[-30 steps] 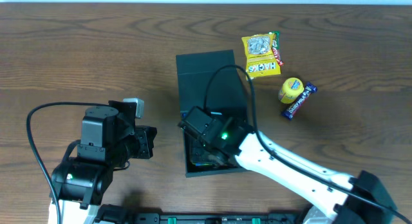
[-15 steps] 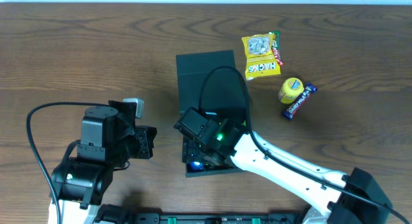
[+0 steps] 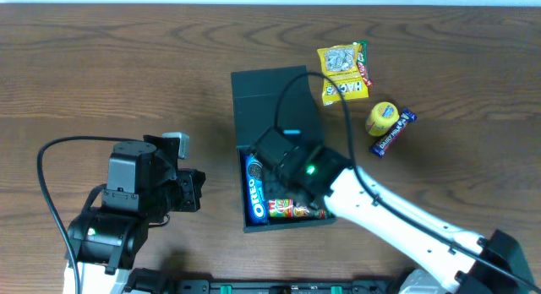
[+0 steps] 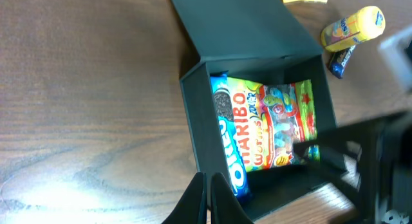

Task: Pack container
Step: 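Release the Oreo pack and reach the right gripper to the yellow Haribo bag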

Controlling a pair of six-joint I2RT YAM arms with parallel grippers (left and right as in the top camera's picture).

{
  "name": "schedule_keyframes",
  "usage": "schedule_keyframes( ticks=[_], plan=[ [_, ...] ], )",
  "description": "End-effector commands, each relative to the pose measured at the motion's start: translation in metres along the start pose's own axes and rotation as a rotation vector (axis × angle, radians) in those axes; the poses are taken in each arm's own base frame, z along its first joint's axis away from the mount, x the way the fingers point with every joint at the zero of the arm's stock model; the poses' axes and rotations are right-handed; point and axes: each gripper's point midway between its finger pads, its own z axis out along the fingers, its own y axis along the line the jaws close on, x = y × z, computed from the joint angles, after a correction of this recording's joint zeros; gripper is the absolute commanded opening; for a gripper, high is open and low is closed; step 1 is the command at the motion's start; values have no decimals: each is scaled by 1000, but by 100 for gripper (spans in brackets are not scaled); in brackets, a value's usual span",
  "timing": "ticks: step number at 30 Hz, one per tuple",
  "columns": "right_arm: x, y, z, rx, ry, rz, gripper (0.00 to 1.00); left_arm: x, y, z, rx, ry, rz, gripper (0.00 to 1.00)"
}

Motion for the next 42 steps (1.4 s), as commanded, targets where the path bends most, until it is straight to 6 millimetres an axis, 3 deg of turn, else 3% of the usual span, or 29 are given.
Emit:
schedule_keyframes(
  ticks=[1,7,13,18,20,27,33,42],
  plan=[
    [-32,-19,-15,16,-93,10,50,-6,-2,-6,-4,-22,25,6],
    [-92,-62,-28,11,-223,94,66,-6,-2,-6,-4,-21,26,6],
    [-166,-104,-33,5,-415,159,65,-6,-2,-6,-4,-21,26,6],
    [-213,-143,-15,48,-468,207,61,-7,-2,-6,-3,-25,27,6],
    [-242,-158,-3,108,-459,190,63,-7,-2,-6,-3,-25,28,6],
    [-299,-175,38,191,-385,177,66,-6,-2,-6,-3,-23,27,6],
    [-320,-188,71,222,-353,196,66,-6,-1,-6,-8,-23,27,6],
    [-304,-207,119,286,-267,203,66,-7,0,-6,-15,-27,27,5]
  ],
)
